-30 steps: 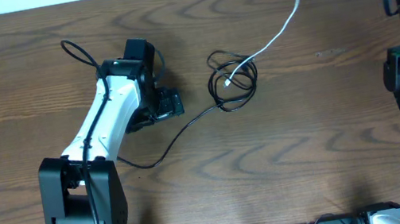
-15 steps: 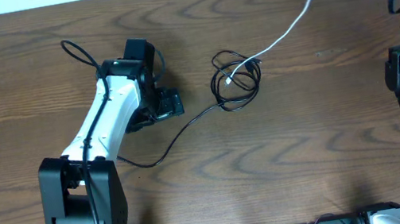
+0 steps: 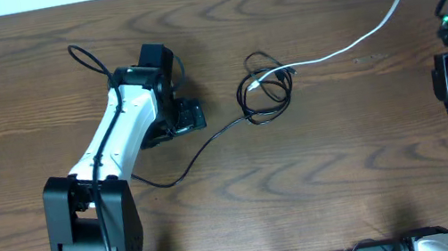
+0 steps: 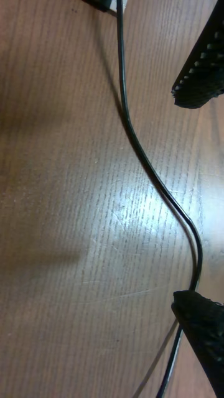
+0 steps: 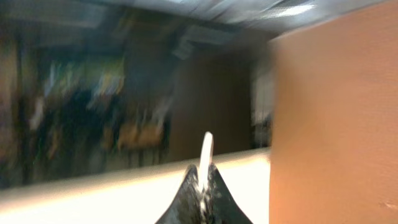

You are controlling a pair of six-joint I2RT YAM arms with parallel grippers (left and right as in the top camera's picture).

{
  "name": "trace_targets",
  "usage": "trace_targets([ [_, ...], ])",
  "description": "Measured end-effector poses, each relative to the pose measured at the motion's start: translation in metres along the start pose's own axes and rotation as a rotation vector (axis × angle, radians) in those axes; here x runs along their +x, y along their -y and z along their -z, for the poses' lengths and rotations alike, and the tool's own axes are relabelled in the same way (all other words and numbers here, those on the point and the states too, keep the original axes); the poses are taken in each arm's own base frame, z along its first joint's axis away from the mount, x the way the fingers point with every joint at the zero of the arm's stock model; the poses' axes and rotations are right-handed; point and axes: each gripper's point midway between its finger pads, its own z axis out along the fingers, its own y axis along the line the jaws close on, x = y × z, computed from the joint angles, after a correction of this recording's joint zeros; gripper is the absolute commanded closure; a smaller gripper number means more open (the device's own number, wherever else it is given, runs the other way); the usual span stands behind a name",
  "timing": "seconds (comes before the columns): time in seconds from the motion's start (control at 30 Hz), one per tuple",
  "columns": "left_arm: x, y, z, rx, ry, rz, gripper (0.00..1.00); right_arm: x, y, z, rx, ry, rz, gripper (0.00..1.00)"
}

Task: Untangle cables

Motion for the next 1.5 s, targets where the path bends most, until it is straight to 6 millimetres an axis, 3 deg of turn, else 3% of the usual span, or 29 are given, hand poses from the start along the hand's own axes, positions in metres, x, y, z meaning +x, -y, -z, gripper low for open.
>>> trace_targets([
  [0.13, 0.000, 0.000, 0.000, 0.000, -0.001, 0.000, 0.02, 0.050, -0.049, 0.006, -0.263, -0.150, 0.135, 0.99],
  [0.37, 0.000, 0.000, 0.000, 0.000, -0.001, 0.000, 0.02, 0.148, -0.088, 0.015, -0.437, -0.419, 0.196, 0.99],
  [0.5, 0.000, 0.000, 0.000, 0.000, -0.001, 0.000, 0.02, 0.198, -0.095, 0.007, -0.410, -0.503, 0.226, 0.99],
  [0.63, 0.000, 0.000, 0.000, 0.000, -0.001, 0.000, 0.02, 0.214, -0.082, -0.018, -0.259, -0.461, 0.241, 0.99],
  [0.7, 0.000, 0.000, 0.000, 0.000, -0.001, 0.000, 0.02, 0.207, -0.067, -0.035, -0.138, -0.388, 0.234, 0.99],
  [0.73, 0.000, 0.000, 0.000, 0.000, 0.000, 0.000, 0.02, 0.191, -0.049, -0.048, -0.029, -0.296, 0.223, 0.99],
  [0.77, 0.000, 0.000, 0.000, 0.000, -0.002, 0.000, 0.02, 0.186, -0.042, -0.052, 0.015, -0.268, 0.218, 0.99],
  [0.87, 0.000, 0.000, 0.000, 0.000, 0.000, 0.000, 0.02, 0.130, -0.003, -0.059, 0.233, -0.048, 0.177, 0.99],
  [1.0, 0.000, 0.000, 0.000, 0.001, 0.000, 0.000, 0.02, 0.033, 0.040, -0.029, 0.448, 0.269, 0.108, 0.99],
  [1.07, 0.000, 0.000, 0.000, 0.000, 0.000, 0.000, 0.03, -0.005, 0.056, -0.008, 0.514, 0.364, 0.094, 0.99],
  [1.17, 0.000, 0.000, 0.000, 0.000, 0.000, 0.000, 0.02, -0.039, 0.072, 0.015, 0.576, 0.417, 0.105, 0.99],
  [1.27, 0.000, 0.000, 0.000, 0.001, 0.001, 0.000, 0.02, -0.051, 0.075, 0.023, 0.591, 0.409, 0.136, 0.99],
  [1.33, 0.000, 0.000, 0.000, 0.000, 0.000, 0.000, 0.02, -0.048, 0.066, 0.020, 0.569, 0.370, 0.174, 0.99],
  [1.4, 0.000, 0.000, 0.000, 0.000, 0.000, 0.000, 0.02, -0.035, 0.048, 0.008, 0.509, 0.287, 0.251, 0.99],
  [1.47, 0.000, 0.000, 0.000, 0.001, 0.001, 0.000, 0.02, -0.008, 0.022, -0.006, 0.415, 0.161, 0.369, 0.99],
  [1.5, 0.000, 0.000, 0.000, 0.000, 0.000, 0.000, 0.02, 0.016, 0.003, -0.015, 0.331, 0.062, 0.458, 0.99],
])
